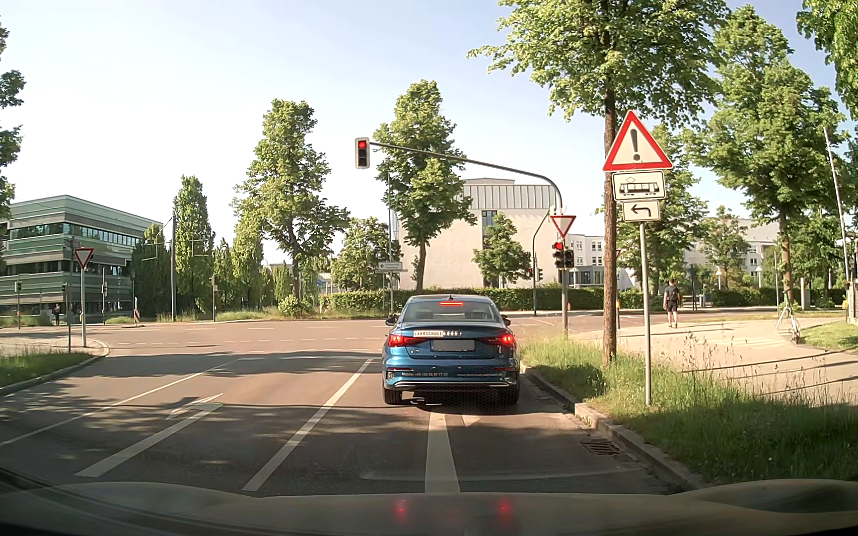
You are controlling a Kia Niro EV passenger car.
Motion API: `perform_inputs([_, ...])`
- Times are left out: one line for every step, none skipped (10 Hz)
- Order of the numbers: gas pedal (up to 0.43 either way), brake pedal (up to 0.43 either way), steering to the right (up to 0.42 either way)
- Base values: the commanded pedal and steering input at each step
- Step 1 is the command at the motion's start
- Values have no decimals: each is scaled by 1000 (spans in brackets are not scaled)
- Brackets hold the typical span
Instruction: Follow the waypoints while adhering to traffic rules and regulations
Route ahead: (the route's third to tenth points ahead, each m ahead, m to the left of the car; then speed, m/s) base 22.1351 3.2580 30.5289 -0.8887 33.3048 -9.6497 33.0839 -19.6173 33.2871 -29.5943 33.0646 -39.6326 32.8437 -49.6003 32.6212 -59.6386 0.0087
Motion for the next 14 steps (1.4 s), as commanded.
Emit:
perform_inputs([0, 146, 16])
perform_inputs([0, 146, 17])
perform_inputs([0, 146, 17])
perform_inputs([0, 146, 17])
perform_inputs([0, 146, 16])
perform_inputs([0, 146, 17])
perform_inputs([0, 146, 16])
perform_inputs([0, 146, 16])
perform_inputs([0, 146, 16])
perform_inputs([0, 146, 16])
perform_inputs([0, 146, 16])
perform_inputs([0, 146, 16])
perform_inputs([0, 146, 16])
perform_inputs([0, 146, 17])
